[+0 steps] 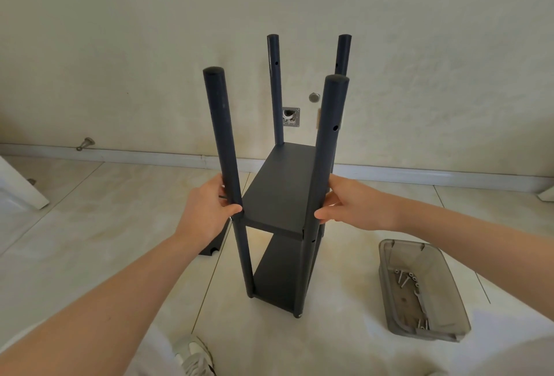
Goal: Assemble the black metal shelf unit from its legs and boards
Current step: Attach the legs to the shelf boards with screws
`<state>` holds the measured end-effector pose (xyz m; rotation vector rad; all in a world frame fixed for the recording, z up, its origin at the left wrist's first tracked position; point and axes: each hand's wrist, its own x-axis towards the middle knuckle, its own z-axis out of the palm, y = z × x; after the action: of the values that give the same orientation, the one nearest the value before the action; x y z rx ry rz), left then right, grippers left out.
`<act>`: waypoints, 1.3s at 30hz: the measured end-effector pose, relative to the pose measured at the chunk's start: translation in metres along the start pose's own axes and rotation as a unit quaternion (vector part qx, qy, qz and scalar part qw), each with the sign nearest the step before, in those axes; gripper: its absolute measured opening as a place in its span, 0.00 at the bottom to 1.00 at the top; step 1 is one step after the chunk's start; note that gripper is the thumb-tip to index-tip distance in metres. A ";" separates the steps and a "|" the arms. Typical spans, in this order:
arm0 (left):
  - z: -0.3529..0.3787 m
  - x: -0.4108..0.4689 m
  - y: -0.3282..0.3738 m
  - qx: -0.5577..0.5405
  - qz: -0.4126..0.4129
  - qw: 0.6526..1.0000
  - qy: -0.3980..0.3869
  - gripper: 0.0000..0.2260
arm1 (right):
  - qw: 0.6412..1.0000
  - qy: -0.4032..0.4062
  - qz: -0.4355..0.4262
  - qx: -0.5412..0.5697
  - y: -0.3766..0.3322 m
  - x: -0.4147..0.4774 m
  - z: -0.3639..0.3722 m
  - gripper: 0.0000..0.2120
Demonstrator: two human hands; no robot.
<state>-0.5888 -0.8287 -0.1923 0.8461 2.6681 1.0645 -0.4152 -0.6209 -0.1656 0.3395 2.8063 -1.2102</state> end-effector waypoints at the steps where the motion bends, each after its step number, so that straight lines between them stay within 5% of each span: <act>1: 0.001 -0.001 -0.002 0.011 -0.001 1.000 0.001 0.19 | 1.000 -0.003 0.000 -0.003 0.001 0.000 0.000 0.19; 14: 0.018 -0.016 -0.007 0.060 -0.033 0.998 0.014 0.14 | 0.999 -0.034 -0.015 -0.032 0.008 -0.001 0.006 0.18; 19: 0.032 -0.034 0.000 0.194 -0.140 0.955 -0.178 0.11 | 1.000 -0.015 -0.027 0.005 0.004 -0.005 0.003 0.17; 22: 0.050 -0.046 0.014 0.192 0.033 0.970 -0.146 0.05 | 0.999 -0.006 -0.035 0.009 -0.002 -0.007 0.002 0.14; 25: 0.070 -0.049 0.018 0.231 0.201 0.948 -0.087 0.23 | 0.999 -0.002 -0.040 -0.006 -0.004 -0.006 0.004 0.10; 29: 0.097 -0.033 0.002 0.360 0.244 0.886 -0.159 0.44 | 0.996 0.018 -0.059 -0.061 -0.001 -0.004 0.007 0.06; 39: 0.122 -0.035 -0.013 0.312 0.265 0.910 -0.070 0.35 | 0.996 -0.002 -0.043 -0.080 -0.006 -0.008 -0.006 0.05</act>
<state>-0.5255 -0.7835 -0.2931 1.7537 2.7279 0.1474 -0.4086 -0.6223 -0.1558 0.2061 2.9177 -0.9884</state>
